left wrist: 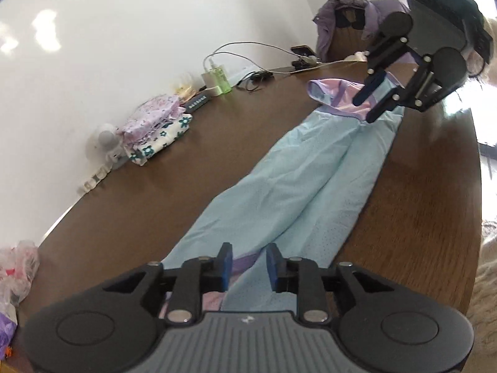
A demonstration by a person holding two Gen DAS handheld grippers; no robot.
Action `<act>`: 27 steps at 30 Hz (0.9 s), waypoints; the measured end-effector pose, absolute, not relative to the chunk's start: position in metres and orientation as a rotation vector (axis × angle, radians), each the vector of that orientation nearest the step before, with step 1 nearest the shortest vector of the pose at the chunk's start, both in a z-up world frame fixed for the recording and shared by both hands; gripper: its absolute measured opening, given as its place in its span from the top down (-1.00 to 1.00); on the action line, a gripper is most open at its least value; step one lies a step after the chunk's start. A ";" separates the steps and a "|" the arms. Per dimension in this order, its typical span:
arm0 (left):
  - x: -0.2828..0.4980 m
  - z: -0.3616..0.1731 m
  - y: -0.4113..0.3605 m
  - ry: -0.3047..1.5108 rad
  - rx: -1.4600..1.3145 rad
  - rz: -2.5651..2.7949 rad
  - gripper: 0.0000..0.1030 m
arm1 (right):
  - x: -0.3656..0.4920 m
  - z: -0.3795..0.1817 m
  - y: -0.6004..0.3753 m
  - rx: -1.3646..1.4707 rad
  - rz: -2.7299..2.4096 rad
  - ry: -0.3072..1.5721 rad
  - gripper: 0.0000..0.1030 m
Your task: Fold clothes
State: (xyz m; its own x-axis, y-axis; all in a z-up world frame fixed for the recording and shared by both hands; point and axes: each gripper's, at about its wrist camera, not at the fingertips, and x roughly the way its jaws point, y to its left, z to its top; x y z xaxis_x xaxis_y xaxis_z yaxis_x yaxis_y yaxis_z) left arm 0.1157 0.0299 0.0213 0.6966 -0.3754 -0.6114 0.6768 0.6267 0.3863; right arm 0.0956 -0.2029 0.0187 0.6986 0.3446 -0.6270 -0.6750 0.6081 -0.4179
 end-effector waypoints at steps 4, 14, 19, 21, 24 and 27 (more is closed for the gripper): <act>0.135 0.022 0.030 0.548 0.642 -0.628 0.28 | 0.102 0.023 -0.206 -0.613 0.605 0.517 0.43; 0.140 0.007 0.017 0.600 0.677 -0.675 0.95 | 0.124 0.007 -0.191 -0.584 0.614 0.623 0.93; 0.133 0.023 0.029 0.591 0.566 -0.666 0.41 | 0.128 0.025 -0.218 -0.388 0.616 0.641 0.75; 0.130 0.037 0.033 0.572 0.505 -0.660 0.15 | 0.127 0.041 -0.243 -0.284 0.572 0.622 0.45; 0.136 0.047 0.011 0.606 0.453 -0.667 0.12 | 0.140 0.061 -0.283 -0.215 0.413 0.620 0.21; 0.145 0.056 -0.013 0.647 0.405 -0.676 0.12 | 0.177 0.064 -0.316 -0.199 0.302 0.710 0.18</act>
